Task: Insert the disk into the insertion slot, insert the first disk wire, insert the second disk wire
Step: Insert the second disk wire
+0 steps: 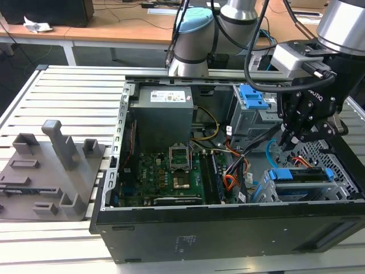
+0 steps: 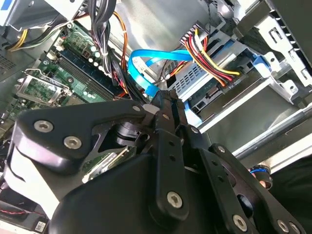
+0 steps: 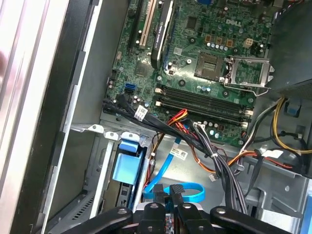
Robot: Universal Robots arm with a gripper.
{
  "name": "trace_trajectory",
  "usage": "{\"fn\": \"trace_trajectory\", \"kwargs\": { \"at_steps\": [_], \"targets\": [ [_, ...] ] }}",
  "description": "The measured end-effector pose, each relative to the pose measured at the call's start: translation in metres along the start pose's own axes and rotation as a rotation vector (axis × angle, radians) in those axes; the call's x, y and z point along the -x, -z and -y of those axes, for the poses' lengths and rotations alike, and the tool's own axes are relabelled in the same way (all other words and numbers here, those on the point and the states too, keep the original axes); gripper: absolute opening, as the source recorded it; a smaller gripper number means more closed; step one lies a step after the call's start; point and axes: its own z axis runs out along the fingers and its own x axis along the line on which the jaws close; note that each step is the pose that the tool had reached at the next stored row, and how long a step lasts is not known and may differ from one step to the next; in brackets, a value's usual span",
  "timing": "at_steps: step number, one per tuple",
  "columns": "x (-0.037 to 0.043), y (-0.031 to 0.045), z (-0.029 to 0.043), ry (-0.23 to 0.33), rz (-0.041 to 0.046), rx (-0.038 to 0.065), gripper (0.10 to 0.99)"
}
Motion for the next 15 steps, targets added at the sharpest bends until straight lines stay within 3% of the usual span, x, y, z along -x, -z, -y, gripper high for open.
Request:
{"fn": "trace_trajectory", "kwargs": {
  "at_steps": [2, 5, 7, 15],
  "targets": [
    [-0.0036, -0.0002, -0.0009, 0.0, 0.0, 0.0, 0.165],
    [-0.026, -0.0017, -0.0063, 0.0, 0.0, 0.0, 0.165],
    [-0.0366, -0.0042, -0.0052, 0.0, 0.0003, 0.001, 0.165],
    [-0.0402, -0.0109, 0.0087, 0.0, 0.0002, 0.002, 0.165]
  ]
}}
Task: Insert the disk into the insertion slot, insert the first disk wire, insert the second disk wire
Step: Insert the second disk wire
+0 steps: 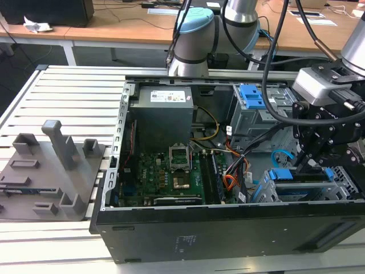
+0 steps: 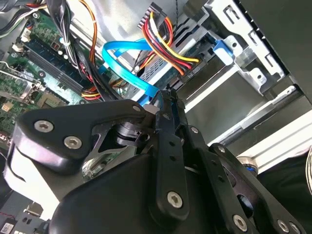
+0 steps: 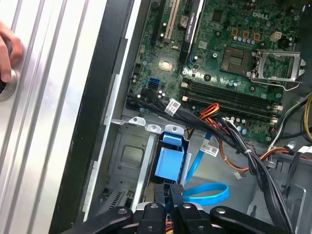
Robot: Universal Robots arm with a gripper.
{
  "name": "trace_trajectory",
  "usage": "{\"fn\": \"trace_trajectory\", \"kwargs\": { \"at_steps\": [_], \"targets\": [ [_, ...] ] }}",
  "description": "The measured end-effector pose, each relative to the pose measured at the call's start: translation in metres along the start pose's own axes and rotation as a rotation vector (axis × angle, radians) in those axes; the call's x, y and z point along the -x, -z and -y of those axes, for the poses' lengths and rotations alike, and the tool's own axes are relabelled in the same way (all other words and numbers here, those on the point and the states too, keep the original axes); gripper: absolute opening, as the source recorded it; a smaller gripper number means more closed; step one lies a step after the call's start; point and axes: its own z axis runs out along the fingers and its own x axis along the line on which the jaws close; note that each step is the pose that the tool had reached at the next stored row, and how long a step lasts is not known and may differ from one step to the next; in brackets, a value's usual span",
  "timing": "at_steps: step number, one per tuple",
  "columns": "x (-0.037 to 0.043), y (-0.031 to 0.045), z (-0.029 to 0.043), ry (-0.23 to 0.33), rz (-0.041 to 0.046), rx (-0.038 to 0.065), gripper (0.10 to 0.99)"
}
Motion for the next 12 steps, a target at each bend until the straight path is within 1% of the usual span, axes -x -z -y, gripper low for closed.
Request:
{"fn": "trace_trajectory", "kwargs": {
  "at_steps": [4, 5, 7, 9, 12],
  "targets": [
    [-0.0002, -0.0004, 0.0008, 0.0, 0.0002, 0.0, 0.165],
    [-0.0002, -0.0005, 0.0008, -0.017, 0.0008, 0.001, 0.165],
    [-0.0002, -0.0006, 0.0008, -0.069, 0.0033, 0.003, 0.165],
    [-0.0001, -0.0008, 0.0008, -0.102, 0.0052, 0.005, 0.165],
    [-0.0001, -0.0012, 0.0008, -0.2, 0.01, 0.009, 0.165]
  ]
}}
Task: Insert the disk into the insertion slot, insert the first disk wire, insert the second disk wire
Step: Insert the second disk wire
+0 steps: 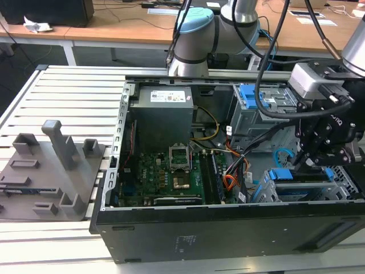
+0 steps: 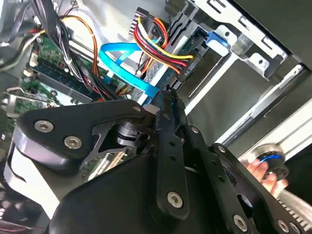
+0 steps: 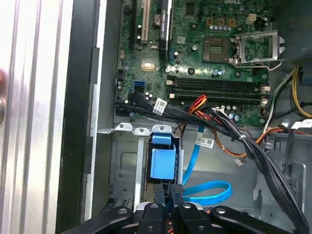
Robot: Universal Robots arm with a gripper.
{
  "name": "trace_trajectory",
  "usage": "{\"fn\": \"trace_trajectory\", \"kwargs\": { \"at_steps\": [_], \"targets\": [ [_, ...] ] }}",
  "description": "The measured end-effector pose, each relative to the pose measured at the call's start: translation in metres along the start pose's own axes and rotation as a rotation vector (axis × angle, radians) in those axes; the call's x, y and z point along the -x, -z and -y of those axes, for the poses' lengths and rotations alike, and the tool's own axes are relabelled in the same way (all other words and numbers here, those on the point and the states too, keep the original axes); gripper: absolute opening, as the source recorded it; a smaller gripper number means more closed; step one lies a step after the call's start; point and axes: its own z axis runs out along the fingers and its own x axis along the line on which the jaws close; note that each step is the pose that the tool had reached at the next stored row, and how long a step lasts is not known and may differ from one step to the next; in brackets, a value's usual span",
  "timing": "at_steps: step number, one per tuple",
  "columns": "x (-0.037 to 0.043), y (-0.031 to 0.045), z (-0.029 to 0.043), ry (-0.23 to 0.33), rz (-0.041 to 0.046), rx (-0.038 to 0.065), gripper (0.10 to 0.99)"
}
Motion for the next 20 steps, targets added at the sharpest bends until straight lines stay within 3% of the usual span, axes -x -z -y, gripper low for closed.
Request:
{"fn": "trace_trajectory", "kwargs": {
  "at_steps": [3, 8, 13, 20],
  "targets": [
    [0.0, -0.0005, 0.0, -0.098, 0.005, 0.004, 0.165],
    [0.0013, -0.0004, 0.0011, -0.098, 0.005, 0.004, 0.165],
    [0.0036, -0.0016, 0.0094, -0.098, 0.0052, 0.004, 0.165],
    [0.0031, -0.004, 0.0106, -0.098, 0.0049, 0.004, 0.165]
  ]
}}
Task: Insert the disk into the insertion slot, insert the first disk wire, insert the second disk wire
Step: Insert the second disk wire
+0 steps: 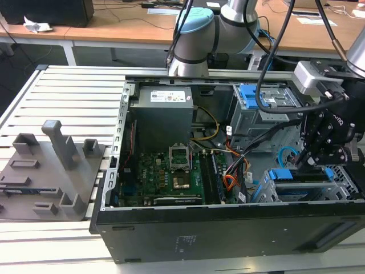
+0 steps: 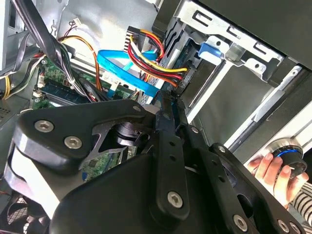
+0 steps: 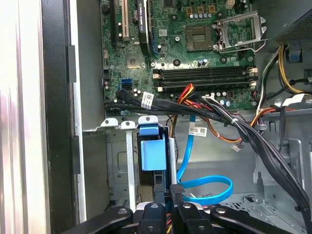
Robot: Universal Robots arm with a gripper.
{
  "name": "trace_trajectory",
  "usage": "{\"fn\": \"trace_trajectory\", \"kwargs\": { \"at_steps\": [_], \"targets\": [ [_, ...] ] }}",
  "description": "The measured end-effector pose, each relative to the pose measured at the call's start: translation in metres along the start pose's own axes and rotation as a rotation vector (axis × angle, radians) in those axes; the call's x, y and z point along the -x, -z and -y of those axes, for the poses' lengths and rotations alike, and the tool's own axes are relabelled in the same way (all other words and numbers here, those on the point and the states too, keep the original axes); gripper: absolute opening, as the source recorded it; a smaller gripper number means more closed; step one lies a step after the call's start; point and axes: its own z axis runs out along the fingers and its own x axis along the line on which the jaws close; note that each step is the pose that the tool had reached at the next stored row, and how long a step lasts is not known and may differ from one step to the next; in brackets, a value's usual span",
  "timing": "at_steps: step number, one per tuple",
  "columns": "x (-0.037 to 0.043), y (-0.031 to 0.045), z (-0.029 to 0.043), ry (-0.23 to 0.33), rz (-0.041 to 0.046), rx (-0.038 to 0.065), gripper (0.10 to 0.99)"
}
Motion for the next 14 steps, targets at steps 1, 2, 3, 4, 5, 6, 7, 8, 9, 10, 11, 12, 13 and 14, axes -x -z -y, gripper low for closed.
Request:
{"fn": "trace_trajectory", "kwargs": {
  "at_steps": [1, 2, 3, 4, 5, 6, 7, 8, 9, 10, 11, 12, 13, 14],
  "targets": [
    [-0.0003, -0.0004, 0.0001, 0.0, 0.0002, 0.0, 0.165],
    [-0.0004, -0.0005, 0.0001, 0.0, 0.0001, 0.0, 0.165],
    [-0.0006, -0.0007, 0.0001, 0.0, 0.0, 0.0, 0.165],
    [-0.0007, -0.0009, 0.0002, 0.0, -0.0001, 0.0, 0.165],
    [-0.001, -0.0011, 0.0002, 0.0, -0.0001, 0.0, 0.165],
    [-0.0015, -0.0013, 0.0003, 0.001, 0.0, 0.0, 0.165],
    [-0.0024, -0.002, 0.0004, 0.001, 0.0, 0.0, 0.165],
    [-0.0035, -0.0034, 0.0005, 0.002, -0.0001, 0.0, 0.165],
    [-0.0041, -0.0042, 0.0007, 0.002, -0.0005, 0.0, 0.165],
    [-0.0043, -0.0047, 0.0007, 0.002, -0.0007, 0.0, 0.165],
    [-0.0043, -0.005, 0.001, 0.002, -0.0008, 0.0, 0.165],
    [-0.0043, -0.0051, 0.001, 0.002, -0.0007, 0.0, 0.165],
    [-0.0042, -0.0053, 0.0011, 0.002, -0.0003, 0.0, 0.165],
    [-0.0042, -0.0053, 0.0011, 0.002, -0.0003, 0.0, 0.165]
  ]
}}
